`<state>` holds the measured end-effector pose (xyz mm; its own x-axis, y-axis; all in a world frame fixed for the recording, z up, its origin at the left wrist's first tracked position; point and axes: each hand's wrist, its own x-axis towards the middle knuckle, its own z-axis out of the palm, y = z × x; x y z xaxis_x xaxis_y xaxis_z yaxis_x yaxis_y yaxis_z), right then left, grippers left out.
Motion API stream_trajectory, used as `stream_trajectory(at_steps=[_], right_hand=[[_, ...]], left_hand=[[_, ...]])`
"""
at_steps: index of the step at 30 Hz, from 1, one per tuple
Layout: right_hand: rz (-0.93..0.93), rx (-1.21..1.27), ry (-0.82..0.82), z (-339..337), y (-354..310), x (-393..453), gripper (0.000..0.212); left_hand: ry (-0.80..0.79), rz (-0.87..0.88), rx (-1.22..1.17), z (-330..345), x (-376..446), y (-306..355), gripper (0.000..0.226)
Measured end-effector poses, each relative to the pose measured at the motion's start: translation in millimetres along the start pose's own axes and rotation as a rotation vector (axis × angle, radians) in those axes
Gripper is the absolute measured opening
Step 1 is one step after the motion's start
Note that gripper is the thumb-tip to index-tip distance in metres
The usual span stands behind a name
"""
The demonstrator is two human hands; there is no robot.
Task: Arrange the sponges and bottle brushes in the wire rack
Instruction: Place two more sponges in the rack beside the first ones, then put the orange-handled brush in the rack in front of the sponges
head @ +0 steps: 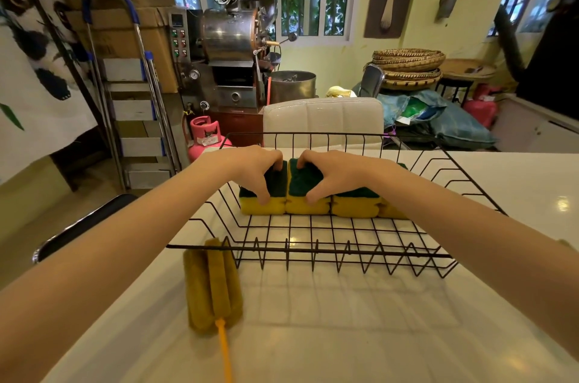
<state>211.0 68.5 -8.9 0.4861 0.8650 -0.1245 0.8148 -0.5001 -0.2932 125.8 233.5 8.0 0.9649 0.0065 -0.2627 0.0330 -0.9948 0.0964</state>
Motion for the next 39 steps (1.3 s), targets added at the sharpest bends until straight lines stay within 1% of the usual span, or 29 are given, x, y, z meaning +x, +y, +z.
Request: stream_trajectory(at_steps=[2,4,6,7,10,12,13,15,17,19,22,23,25,27,29,31,34,36,39], right_hand=[[-0.013,-0.033,0.008,-1,0,0,0.067],[-0.034,-0.144,0.046,-3,-2,0,0.069],[-0.034,-0.234,0.075,-3,-5,-2,0.071],[-0.029,-0.237,0.081,-2,-7,-4,0.072],[-0.004,-0.163,0.100,0,-16,-10,0.074],[-0.004,-0.081,0.111,-5,-26,-18,0.074],[-0.018,-0.027,0.116,-8,-34,-23,0.073],[-0.068,0.100,0.139,-12,-52,-38,0.067],[-0.123,0.196,0.203,-14,-72,-57,0.061],[-0.157,0.262,0.272,-11,-88,-79,0.057],[-0.179,0.384,0.329,2,-104,-113,0.057],[-0.186,0.413,0.351,8,-107,-124,0.057],[-0.206,0.419,0.400,23,-114,-143,0.054],[-0.233,0.430,0.428,40,-121,-158,0.051],[-0.243,0.436,0.425,57,-127,-168,0.048],[-0.213,0.395,0.361,73,-135,-172,0.047],[-0.138,0.374,0.235,92,-147,-171,0.050],[-0.074,0.364,0.186,101,-154,-167,0.057],[-0.003,0.315,0.118,110,-161,-163,0.063]], left_hand=[[0.010,0.002,0.022,1,-1,1,0.062],[0.012,0.000,0.035,2,-2,2,0.062],[-0.003,-0.009,0.035,1,-5,5,0.064],[-0.025,-0.013,0.038,0,-7,7,0.065],[-0.161,-0.009,0.040,-11,-20,15,0.065],[-0.236,0.011,-0.024,-21,-33,19,0.062],[-0.243,0.031,-0.071,-26,-42,21,0.060],[-0.188,0.092,-0.170,-32,-63,26,0.055],[-0.055,0.160,-0.216,-33,-87,29,0.051],[0.128,0.204,-0.212,-26,-112,33,0.050],[0.454,0.285,-0.221,1,-153,37,0.043],[0.540,0.299,-0.204,12,-165,39,0.041],[0.657,0.312,-0.157,35,-188,41,0.037],[0.739,0.356,-0.013,58,-206,43,0.031],[0.754,0.395,0.182,77,-216,44,0.030],[0.698,0.387,0.285,91,-220,44,0.039],[0.611,0.328,0.308,102,-219,38,0.058],[0.562,0.302,0.313,107,-214,34,0.070],[0.528,0.274,0.348,112,-205,28,0.076]])
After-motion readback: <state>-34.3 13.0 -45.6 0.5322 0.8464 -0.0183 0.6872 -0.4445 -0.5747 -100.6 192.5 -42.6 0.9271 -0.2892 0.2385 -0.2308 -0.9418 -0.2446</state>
